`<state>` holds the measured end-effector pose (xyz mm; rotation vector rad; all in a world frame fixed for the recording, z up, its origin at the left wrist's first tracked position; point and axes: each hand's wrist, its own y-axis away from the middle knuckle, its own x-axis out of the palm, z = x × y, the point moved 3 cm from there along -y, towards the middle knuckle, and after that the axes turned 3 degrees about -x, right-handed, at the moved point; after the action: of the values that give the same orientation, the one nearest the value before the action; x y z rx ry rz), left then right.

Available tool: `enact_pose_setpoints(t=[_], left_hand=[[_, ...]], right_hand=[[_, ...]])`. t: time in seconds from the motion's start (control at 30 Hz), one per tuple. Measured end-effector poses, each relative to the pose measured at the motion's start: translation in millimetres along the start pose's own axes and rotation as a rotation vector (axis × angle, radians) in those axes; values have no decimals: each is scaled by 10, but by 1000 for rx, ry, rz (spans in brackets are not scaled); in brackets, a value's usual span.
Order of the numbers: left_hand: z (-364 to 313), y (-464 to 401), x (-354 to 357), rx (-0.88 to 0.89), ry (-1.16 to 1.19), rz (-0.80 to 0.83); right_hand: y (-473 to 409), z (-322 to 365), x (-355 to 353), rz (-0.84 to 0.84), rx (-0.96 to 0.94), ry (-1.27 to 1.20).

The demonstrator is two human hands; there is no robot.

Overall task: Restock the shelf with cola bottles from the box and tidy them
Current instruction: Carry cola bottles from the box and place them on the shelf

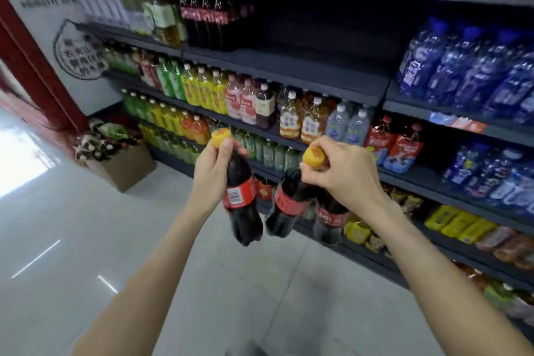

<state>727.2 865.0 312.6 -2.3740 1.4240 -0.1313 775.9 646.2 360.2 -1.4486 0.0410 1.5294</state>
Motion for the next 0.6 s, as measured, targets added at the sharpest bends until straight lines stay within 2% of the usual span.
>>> enact_pose_setpoints(t=[0.07,0.23,0.37,0.6], left_hand=[[15,-612,-43,95,-10,-30],[238,-2086,-147,216,130,-45],[501,-3330,-251,209,284,38],[759,-5008,-170,173,317,197]], right_hand=[[-521,-120,140,-56,-13,3],[-1762,-420,520,-225,19,29],[-2679,-617,820,-310,157,77],[-3936,-956,1276,-421,325,102]])
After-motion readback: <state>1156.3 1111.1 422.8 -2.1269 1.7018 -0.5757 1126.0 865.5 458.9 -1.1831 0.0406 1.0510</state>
